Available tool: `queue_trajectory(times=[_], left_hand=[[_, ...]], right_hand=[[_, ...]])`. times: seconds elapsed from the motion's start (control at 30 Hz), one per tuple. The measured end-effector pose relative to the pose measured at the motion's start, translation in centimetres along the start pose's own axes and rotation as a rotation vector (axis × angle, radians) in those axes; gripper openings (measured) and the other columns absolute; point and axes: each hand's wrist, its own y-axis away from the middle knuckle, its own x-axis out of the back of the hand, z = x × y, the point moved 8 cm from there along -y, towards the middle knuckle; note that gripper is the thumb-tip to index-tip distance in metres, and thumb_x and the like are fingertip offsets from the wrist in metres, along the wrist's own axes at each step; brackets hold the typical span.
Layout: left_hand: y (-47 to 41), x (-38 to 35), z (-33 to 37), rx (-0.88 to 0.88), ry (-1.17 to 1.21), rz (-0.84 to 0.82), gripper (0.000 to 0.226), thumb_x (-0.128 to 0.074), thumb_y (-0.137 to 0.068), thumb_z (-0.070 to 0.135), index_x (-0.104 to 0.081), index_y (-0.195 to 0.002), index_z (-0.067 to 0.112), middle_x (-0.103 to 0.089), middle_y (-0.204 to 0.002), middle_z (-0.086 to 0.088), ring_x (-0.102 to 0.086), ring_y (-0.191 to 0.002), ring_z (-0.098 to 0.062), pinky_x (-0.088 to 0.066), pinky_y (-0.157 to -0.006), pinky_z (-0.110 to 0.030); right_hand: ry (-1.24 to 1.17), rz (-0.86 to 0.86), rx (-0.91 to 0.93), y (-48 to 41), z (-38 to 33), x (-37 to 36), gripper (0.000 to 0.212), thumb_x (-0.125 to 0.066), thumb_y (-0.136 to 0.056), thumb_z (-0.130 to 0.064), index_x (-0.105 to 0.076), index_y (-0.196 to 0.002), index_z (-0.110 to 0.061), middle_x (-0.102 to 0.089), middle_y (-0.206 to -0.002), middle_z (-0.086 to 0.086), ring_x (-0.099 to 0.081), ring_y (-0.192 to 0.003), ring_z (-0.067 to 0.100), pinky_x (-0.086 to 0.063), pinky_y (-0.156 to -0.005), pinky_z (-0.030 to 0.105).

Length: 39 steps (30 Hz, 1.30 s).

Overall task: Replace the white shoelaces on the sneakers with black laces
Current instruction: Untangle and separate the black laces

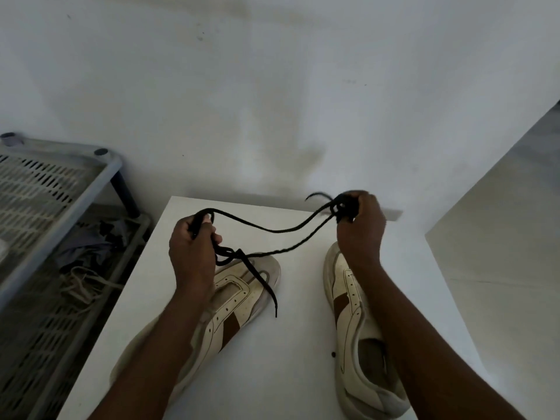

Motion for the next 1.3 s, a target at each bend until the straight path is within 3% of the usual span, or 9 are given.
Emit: queue_trajectory(times=[0.13,0.3,0.37,0.47,0.63,0.8,0.97,1.17,1.3], left_hand=[[-0.1,0.0,-0.4,0.041,0.025,-0.010,0.008,-0.056,-0.094,0.012,-0.064,-0.093,0.016,-0.063,-0.080,0.000,-0.058,-0.068,-0.012,-0.050,-0.072,-0.029],[0.5,-1.4,-1.3,0.070,-0.054,-0.121,0.020,-0.050,-0.097,0.012,-0.067,-0.107,0.013,-0.071,-0.093,-0.002,-0.064,-0.070,-0.008,-0.053,-0.069,-0.023],[0.7,-1.9,-1.4,0.070,-0.068,-0.163,0.022,-0.050,-0.098,0.012,-0.068,-0.109,0.013,-0.072,-0.094,-0.002,-0.067,-0.074,-0.009,-0.053,-0.069,-0.022],[1.0,-2.3,-1.2,0.060,-0.074,-0.203,0.023,-0.049,-0.098,0.011,-0.069,-0.109,0.013,-0.073,-0.096,-0.003,-0.071,-0.083,-0.014,-0.056,-0.074,-0.026],[1.1,-2.4,-0.4,0.060,-0.005,-0.214,0.025,-0.047,-0.099,0.008,-0.069,-0.109,0.007,-0.074,-0.097,-0.005,-0.072,-0.088,-0.017,-0.057,-0.075,-0.031],[0.5,-1.7,-0.5,0.050,0.012,-0.170,0.023,-0.049,-0.098,0.010,-0.071,-0.103,0.014,-0.075,-0.089,-0.001,-0.072,-0.088,-0.017,-0.057,-0.069,-0.032],[0.3,-1.6,-1.2,0.049,0.016,-0.150,0.022,-0.053,-0.097,0.010,-0.069,-0.112,0.009,-0.075,-0.092,-0.001,-0.071,-0.090,-0.013,-0.056,-0.068,-0.022],[-0.4,-0.2,-0.9,-0.012,0.016,-0.052,0.021,-0.056,-0.093,0.002,-0.071,-0.098,0.016,-0.073,-0.096,-0.004,-0.072,-0.086,-0.014,-0.057,-0.076,-0.023],[-0.2,-0.1,-0.2,-0.069,0.027,-0.037,0.022,-0.051,-0.094,-0.003,-0.070,-0.094,0.008,-0.072,-0.093,-0.008,-0.072,-0.081,-0.019,-0.056,-0.071,-0.020]], right_hand=[[0.119,-0.123,-0.138,0.8,3.1,-1.6,0.046,-0.046,-0.071,0.020,-0.063,-0.108,-0.002,-0.062,-0.107,0.013,-0.058,-0.100,0.026,-0.032,-0.075,0.010],[0.567,-0.785,-0.155,3.5,4.9,-7.4,0.057,-0.056,-0.080,-0.001,-0.046,-0.136,-0.011,-0.050,-0.134,0.014,-0.043,-0.126,0.031,-0.040,-0.096,0.036],[0.655,-0.826,-0.037,4.1,3.1,-8.3,0.065,-0.057,-0.082,-0.007,-0.038,-0.143,-0.016,-0.040,-0.144,0.008,-0.032,-0.134,0.029,-0.033,-0.104,0.046],[0.502,-0.881,0.121,6.2,0.3,-10.8,0.065,-0.060,-0.084,-0.008,-0.038,-0.143,-0.019,-0.041,-0.145,0.007,-0.036,-0.132,0.028,-0.036,-0.105,0.043],[0.242,-1.080,0.107,9.3,-0.2,-14.2,0.063,-0.052,-0.081,0.011,-0.046,-0.139,-0.014,-0.057,-0.128,0.014,-0.055,-0.113,0.028,-0.049,-0.092,0.038],[0.135,-0.979,0.151,7.2,0.3,-13.5,0.022,-0.053,-0.083,0.006,-0.068,-0.088,-0.009,-0.070,-0.089,0.007,-0.064,-0.080,0.021,-0.054,-0.075,0.038],[0.119,-0.934,0.076,6.7,1.1,-12.6,0.024,-0.050,-0.084,0.004,-0.062,-0.084,-0.016,-0.068,-0.081,0.003,-0.062,-0.070,0.018,-0.050,-0.062,0.029],[0.039,-0.026,-0.218,0.3,3.0,-3.2,0.026,-0.043,-0.088,0.002,-0.058,-0.101,-0.014,-0.062,-0.091,0.000,-0.055,-0.078,0.019,-0.034,-0.065,0.026],[-0.011,0.084,-0.246,0.0,3.4,-1.2,0.022,-0.040,-0.093,-0.001,-0.053,-0.106,-0.012,-0.059,-0.098,0.000,-0.055,-0.088,0.017,-0.037,-0.073,0.024]])
